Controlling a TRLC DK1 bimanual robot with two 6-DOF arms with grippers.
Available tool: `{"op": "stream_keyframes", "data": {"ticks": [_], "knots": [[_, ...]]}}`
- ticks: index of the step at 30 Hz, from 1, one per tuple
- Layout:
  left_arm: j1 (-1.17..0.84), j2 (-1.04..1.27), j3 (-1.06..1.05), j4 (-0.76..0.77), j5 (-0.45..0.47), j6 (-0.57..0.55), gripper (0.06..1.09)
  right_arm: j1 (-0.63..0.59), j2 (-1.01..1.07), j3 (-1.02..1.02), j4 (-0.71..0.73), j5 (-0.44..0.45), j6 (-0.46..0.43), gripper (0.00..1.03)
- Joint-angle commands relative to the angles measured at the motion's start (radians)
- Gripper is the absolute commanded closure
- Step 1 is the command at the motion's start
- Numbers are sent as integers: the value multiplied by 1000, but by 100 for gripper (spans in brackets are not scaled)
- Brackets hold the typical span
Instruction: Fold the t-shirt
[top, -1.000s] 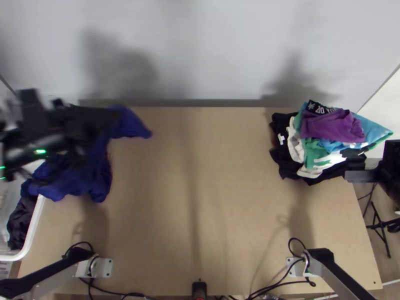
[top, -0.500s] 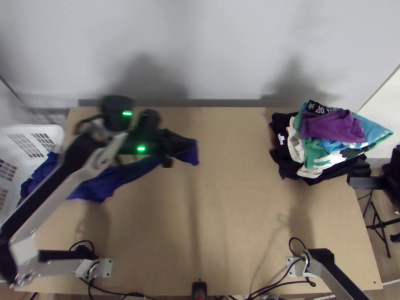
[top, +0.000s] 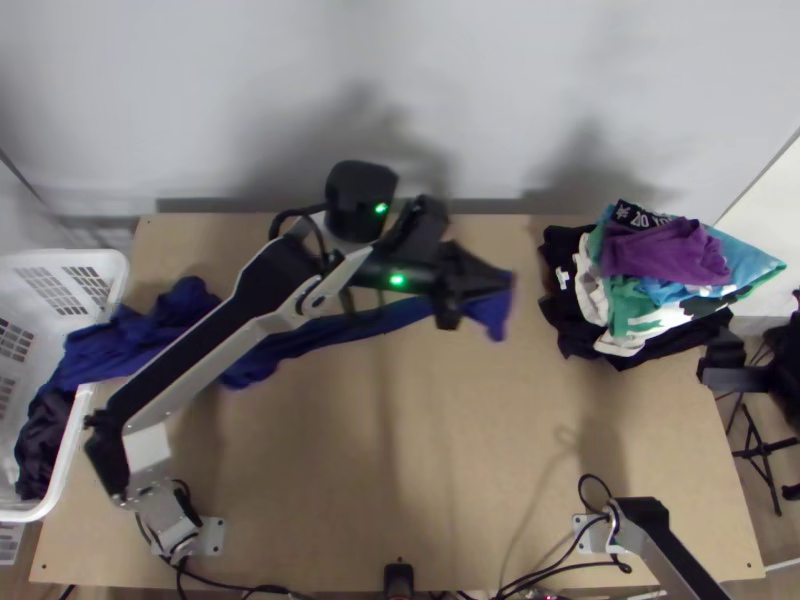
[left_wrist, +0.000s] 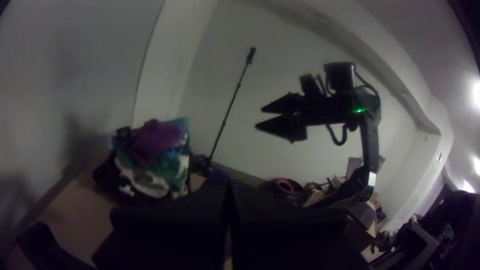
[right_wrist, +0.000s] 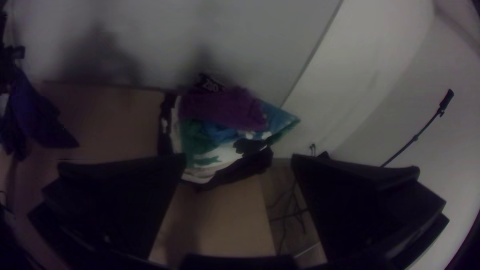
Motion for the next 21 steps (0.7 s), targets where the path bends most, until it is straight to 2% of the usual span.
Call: {"op": "stream_keyframes", "data": {"ticks": [1,4,5,6,8,9,14,16,19,21], "knots": [[-130,108,240,21,-34,-27,103,-13,-50,-61,8,-2,-1,5],[-176,125,229,21,-44,-22,102,-18,-73,-89,8,0,-3,5],[-184,128,224,21,-60,-19,97,-20,-80,-94,10,0,-3,5],[-187,132,223,21,-67,-15,78,-21,-83,-97,10,0,-4,5],[-187,140,220,6,-71,1,17,-26,-93,-101,10,0,-4,5],[-187,140,212,3,-80,5,9,-26,-96,-104,10,0,-4,5],[-172,118,172,-16,-92,13,9,-26,-112,-109,10,-2,-3,5],[-159,112,165,-17,-83,-24,10,-26,-113,-115,10,-2,-1,5],[-159,105,134,-23,3,-45,10,-21,-115,-124,10,-2,-1,5],[-170,117,116,-96,12,36,10,-17,-115,-127,10,-2,-1,5]]}}
